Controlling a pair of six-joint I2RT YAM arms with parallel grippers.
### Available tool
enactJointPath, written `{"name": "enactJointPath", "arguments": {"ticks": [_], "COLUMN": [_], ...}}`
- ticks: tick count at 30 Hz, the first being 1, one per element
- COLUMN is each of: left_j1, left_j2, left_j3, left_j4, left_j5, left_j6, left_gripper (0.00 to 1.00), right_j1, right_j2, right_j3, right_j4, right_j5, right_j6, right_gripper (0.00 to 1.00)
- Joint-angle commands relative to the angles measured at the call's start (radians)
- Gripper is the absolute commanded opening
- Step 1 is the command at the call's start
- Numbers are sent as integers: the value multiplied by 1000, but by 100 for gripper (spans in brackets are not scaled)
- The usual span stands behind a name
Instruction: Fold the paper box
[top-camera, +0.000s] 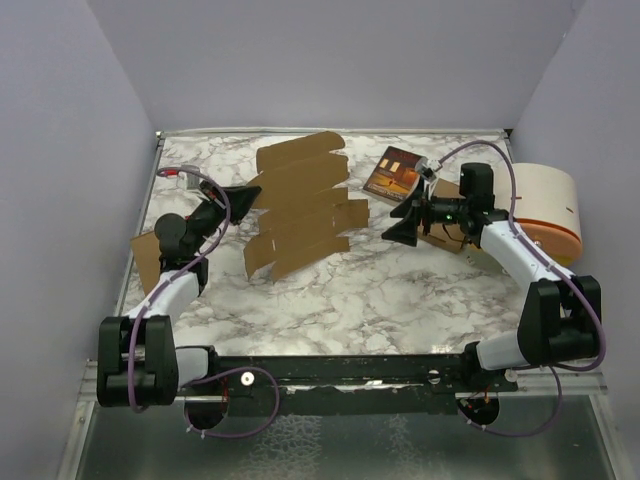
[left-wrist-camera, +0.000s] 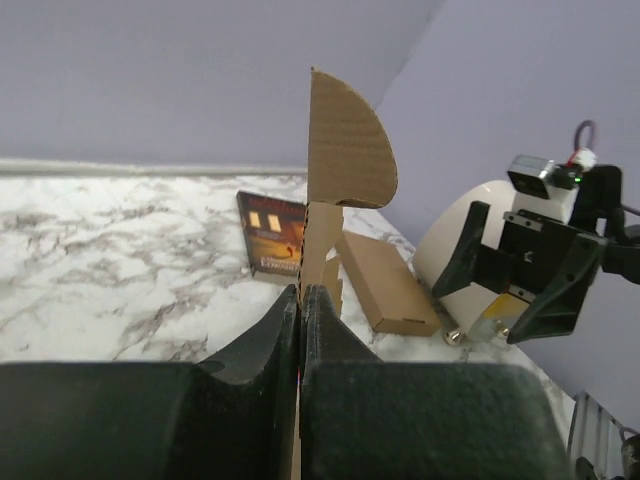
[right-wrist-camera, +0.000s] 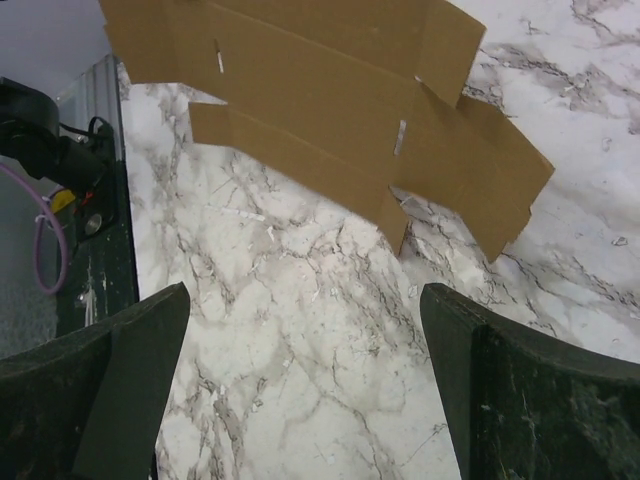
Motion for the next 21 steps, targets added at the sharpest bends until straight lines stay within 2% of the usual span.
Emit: {"name": "enactJointPath", "arguments": {"ticks": [1,5,9,14,18,21], "left_j1": [-8,-19,-24,-27,-28,-30], "left_j2": [-108,-116,-84,-48,-70,-97], "left_j3": [-43,-66,-84,-75,-68,-71], "left_j4": [151,230,382,546,557,546], "left_j5": [34,70,96,129,134,133], "left_j6": [-4,-42,-121,-259,-296,-304], "left_gripper": [0,0,0,0,0,0], "right_j1": [-44,-61,-68,-68,-68,-68], "right_j2": [-10,-18,-26,-22,-1,18], "right_j3": [1,-4,8,110,143,144], "right_j4": [40,43,23,-70,-19,-16], "right_j5": [-108,-99,-86,-125,-126,-195], "right_j6": [14,-5,-48,-166,-155,-154], "right_gripper": [99,100,100,99,99,99]}}
